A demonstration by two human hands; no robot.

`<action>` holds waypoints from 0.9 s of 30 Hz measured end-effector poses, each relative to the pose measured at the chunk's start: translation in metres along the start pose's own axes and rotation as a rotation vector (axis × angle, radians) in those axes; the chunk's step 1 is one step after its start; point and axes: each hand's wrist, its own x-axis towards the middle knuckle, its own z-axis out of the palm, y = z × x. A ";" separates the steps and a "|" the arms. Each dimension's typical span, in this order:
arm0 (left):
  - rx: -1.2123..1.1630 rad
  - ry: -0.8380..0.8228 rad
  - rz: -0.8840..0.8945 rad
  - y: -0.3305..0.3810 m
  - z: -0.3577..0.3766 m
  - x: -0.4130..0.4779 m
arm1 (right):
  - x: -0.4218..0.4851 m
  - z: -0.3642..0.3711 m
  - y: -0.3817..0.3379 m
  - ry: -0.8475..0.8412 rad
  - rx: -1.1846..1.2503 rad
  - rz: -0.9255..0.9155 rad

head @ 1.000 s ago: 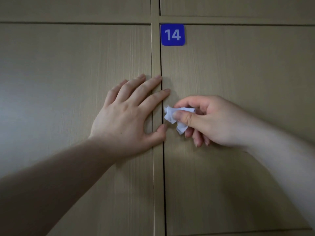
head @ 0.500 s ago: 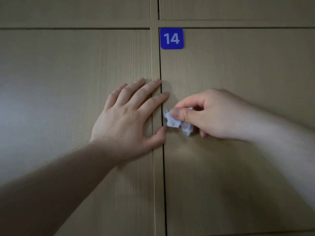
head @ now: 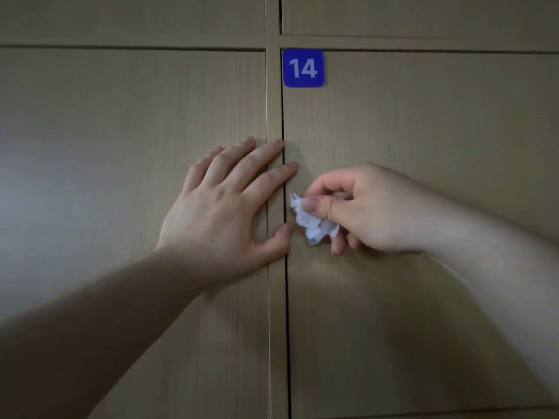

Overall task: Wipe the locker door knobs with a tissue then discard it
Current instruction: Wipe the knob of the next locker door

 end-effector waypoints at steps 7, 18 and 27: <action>0.004 -0.025 0.003 0.000 0.000 0.000 | -0.013 0.019 0.024 0.296 0.372 -0.071; -0.003 0.005 0.006 0.000 0.001 0.000 | -0.002 -0.005 0.005 -0.091 0.142 0.007; -0.006 0.023 0.002 0.001 0.001 0.000 | 0.008 -0.007 -0.012 -0.141 -0.175 -0.014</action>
